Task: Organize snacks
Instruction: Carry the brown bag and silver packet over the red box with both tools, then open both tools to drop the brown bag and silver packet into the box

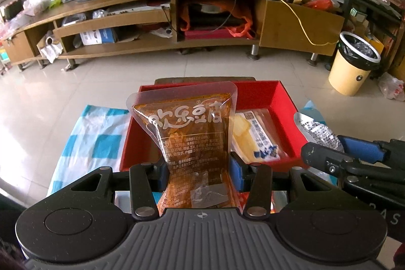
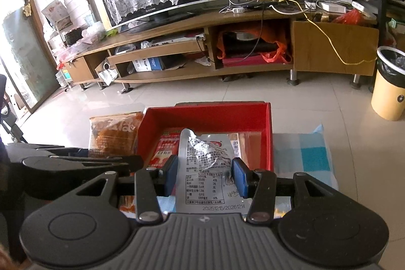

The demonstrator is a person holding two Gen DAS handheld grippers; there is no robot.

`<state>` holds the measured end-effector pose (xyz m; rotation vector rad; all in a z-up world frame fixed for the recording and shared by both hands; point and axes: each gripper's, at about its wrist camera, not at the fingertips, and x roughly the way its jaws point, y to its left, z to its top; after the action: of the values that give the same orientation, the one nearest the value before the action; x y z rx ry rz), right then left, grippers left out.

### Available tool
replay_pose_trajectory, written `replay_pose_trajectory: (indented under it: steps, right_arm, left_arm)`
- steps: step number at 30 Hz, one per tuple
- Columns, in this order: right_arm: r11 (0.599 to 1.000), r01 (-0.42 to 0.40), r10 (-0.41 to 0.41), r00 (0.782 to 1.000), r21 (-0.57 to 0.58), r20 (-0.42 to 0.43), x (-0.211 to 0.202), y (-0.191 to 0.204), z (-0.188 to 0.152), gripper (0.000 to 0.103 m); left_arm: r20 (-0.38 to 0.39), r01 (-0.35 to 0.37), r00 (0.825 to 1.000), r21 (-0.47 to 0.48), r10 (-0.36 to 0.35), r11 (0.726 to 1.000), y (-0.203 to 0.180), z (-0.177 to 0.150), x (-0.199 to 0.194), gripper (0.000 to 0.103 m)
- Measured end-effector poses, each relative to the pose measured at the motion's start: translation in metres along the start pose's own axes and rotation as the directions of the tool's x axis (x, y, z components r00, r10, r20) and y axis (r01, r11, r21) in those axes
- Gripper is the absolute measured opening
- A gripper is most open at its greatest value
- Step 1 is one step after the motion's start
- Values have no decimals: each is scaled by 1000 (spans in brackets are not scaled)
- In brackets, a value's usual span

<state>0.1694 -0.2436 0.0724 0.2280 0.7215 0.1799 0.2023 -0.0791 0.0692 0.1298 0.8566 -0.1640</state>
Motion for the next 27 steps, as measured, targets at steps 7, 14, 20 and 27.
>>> replay_pose_trajectory:
  steps: [7,14,20,27]
  right_arm:
    - [1000,24,-24,1000,-16,-4,32,-5,18,43]
    - [999,46,-47,998,-21,-40,71,-15,28,43]
    - [997,62,-64,996,-40,-60,96,-17,30,43]
    - [996,76,-80,992,-44,-95,125,-25,25,43]
  left_arm:
    - [-11,-28,1000,-5,28,1000,9,14,24,55]
    - [-22,-42,999,-8,41,999,12,27,50,55]
    - [-48,-69,997,-1,68,998,15,31,76,55]
    - [-72,-85,994,14,85,996,16,32,96,59]
